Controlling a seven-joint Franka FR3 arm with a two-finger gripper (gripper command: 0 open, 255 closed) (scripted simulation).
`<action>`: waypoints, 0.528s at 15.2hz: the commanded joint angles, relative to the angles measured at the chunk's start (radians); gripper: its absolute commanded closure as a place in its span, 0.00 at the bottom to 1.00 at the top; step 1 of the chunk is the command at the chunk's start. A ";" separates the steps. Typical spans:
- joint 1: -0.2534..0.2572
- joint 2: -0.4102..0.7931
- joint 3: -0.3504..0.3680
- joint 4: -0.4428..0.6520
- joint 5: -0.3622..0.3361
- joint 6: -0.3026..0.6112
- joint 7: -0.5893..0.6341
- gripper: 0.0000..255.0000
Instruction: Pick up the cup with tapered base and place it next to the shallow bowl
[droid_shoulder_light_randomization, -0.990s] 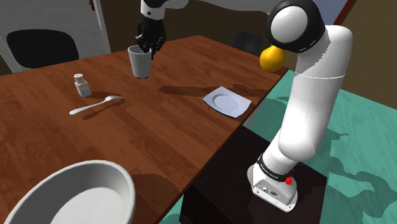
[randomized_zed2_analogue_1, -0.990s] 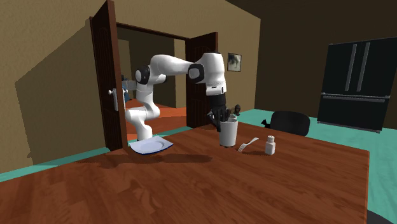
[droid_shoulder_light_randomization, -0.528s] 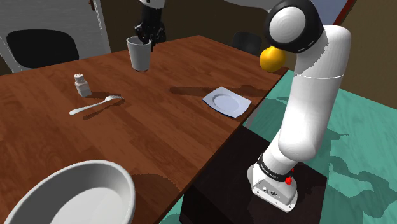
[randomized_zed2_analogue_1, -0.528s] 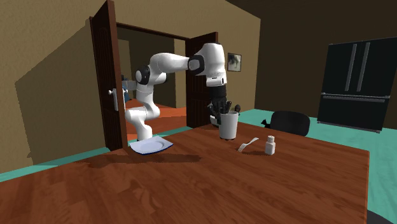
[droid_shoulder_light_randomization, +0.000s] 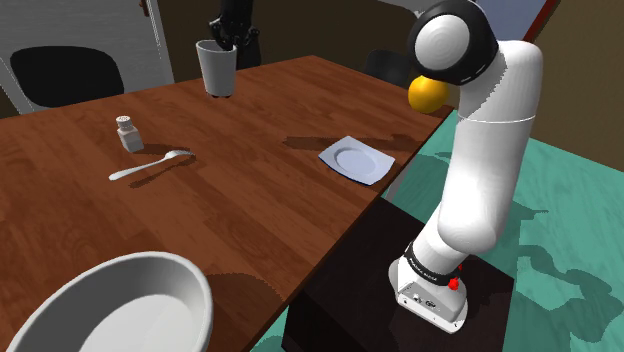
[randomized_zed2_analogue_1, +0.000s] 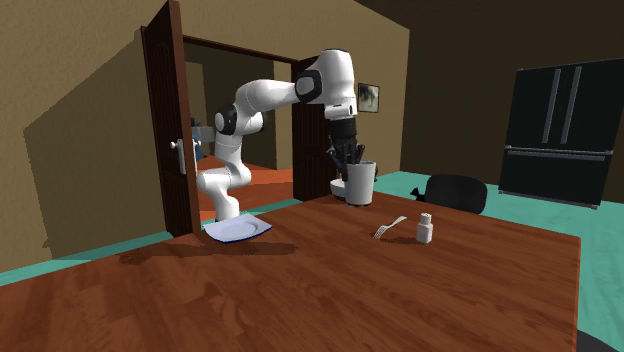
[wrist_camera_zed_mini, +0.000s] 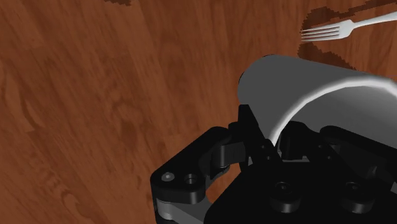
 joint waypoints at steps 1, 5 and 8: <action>0.001 0.008 0.000 0.038 -0.001 -0.030 0.002 1.00; 0.006 0.042 0.001 0.147 -0.005 -0.104 0.008 1.00; 0.010 0.070 0.001 0.224 -0.009 -0.154 0.011 1.00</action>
